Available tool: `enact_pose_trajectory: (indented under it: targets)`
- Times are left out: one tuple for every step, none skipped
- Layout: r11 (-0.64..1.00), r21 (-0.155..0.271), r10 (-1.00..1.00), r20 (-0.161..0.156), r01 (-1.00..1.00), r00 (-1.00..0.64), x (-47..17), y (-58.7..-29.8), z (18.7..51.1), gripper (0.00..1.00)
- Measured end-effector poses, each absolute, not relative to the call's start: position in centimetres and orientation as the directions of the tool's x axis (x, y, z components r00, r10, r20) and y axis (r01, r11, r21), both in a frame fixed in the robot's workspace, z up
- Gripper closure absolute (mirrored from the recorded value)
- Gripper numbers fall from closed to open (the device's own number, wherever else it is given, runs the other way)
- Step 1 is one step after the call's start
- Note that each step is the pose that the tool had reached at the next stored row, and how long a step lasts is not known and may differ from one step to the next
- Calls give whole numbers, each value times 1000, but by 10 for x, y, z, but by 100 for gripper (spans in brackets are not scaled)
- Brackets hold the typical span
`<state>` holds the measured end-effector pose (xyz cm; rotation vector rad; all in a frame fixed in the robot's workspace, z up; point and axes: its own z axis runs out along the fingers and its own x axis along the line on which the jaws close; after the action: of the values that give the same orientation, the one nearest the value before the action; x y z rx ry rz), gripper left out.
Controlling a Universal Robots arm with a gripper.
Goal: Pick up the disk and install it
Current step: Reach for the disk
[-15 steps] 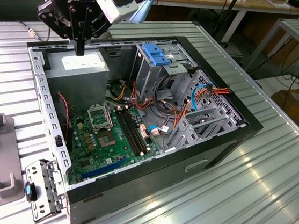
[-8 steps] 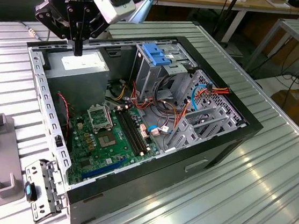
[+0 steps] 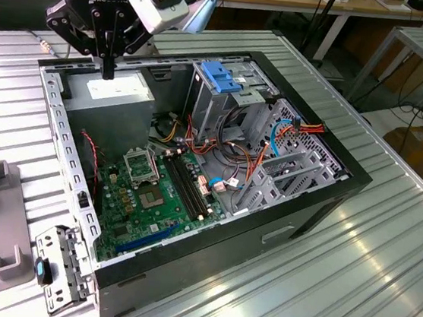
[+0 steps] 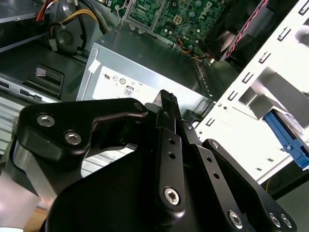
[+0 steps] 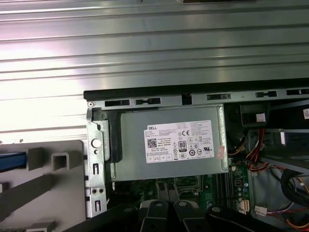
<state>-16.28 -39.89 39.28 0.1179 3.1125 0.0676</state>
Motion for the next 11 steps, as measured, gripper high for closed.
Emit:
enact_pose_trajectory:
  targets:
    - [996,44,76,-25,75,-997,-163,-399,393,89]
    - [996,44,76,-24,75,-997,-164,-399,393,89]
    - [996,44,76,-24,75,-997,-164,-399,393,89]
    - [996,44,76,-24,75,-997,-164,-399,393,89]
    - [996,44,76,-24,75,-997,-165,-399,393,89]
    - [996,44,76,-24,75,-997,-166,-399,393,89]
    - [996,44,76,-24,75,-997,-166,-399,393,89]
    - [996,44,76,-24,75,-997,-167,-399,393,89]
    - [996,44,76,-24,75,-997,-167,-399,393,89]
    - [996,44,76,-24,75,-997,-168,-399,393,89]
    - [996,44,76,-24,75,-997,-168,-399,393,89]
